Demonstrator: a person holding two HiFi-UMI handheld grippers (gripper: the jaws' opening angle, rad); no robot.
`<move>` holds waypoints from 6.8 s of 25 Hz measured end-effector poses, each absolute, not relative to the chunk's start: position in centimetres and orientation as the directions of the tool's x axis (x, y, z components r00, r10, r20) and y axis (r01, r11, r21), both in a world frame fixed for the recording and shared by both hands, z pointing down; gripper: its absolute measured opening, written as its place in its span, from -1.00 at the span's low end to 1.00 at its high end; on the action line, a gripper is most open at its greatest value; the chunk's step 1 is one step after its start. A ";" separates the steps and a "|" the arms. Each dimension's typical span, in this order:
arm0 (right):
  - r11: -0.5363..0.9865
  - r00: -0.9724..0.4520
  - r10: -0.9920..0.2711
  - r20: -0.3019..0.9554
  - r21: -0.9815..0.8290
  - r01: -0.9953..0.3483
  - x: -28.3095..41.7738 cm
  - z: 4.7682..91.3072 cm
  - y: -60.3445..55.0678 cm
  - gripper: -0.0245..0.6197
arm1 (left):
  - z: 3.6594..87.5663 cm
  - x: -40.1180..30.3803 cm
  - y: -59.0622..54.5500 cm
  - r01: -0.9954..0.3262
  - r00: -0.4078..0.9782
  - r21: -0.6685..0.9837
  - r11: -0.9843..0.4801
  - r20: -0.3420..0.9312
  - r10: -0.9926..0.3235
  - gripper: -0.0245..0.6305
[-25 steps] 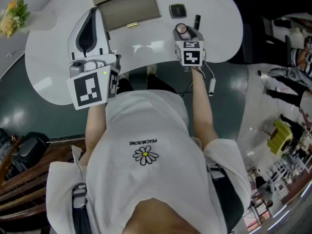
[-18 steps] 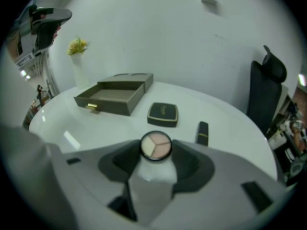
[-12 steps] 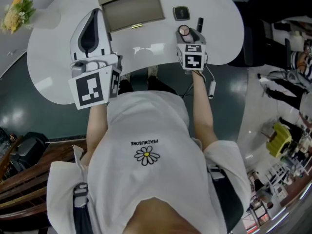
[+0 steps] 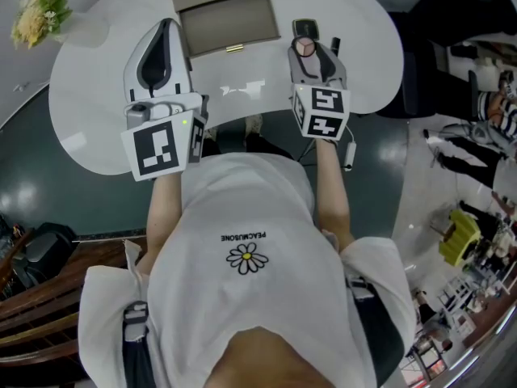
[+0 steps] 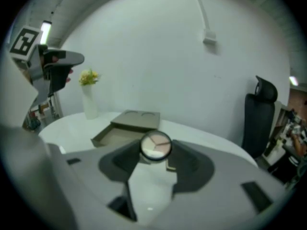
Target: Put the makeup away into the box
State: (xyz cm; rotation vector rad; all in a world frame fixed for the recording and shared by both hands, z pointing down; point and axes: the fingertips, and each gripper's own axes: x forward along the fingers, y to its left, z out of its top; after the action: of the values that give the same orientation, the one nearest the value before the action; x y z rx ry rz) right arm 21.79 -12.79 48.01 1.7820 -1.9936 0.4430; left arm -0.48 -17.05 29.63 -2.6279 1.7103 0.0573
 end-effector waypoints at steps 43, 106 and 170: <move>0.779 -0.615 -0.541 0.574 0.065 -0.624 -0.9 45.9 -20.0 -0.21 | 32.8 -13.7 -17.9 -0.986 0.163 0.036 -0.162 0.027 -0.986 -0.86; 0.970 -0.604 -0.238 0.761 0.156 -0.185 -2.4 51.8 -22.7 -0.74 | 33.0 -16.2 -15.2 -0.996 0.091 0.007 -0.091 0.048 -0.995 -0.86; 0.076 -0.091 -0.955 0.284 -0.063 -0.995 21.5 37.9 -17.1 -0.51 | 25.6 -4.4 -16.7 -0.914 0.406 -0.034 -0.405 -0.104 -0.908 -0.86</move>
State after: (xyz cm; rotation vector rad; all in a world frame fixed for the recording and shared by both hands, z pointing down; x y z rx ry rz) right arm 21.45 -17.10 37.86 1.9955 -2.1743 0.3591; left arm -4.43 -16.68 25.63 -2.5611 1.6639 0.1058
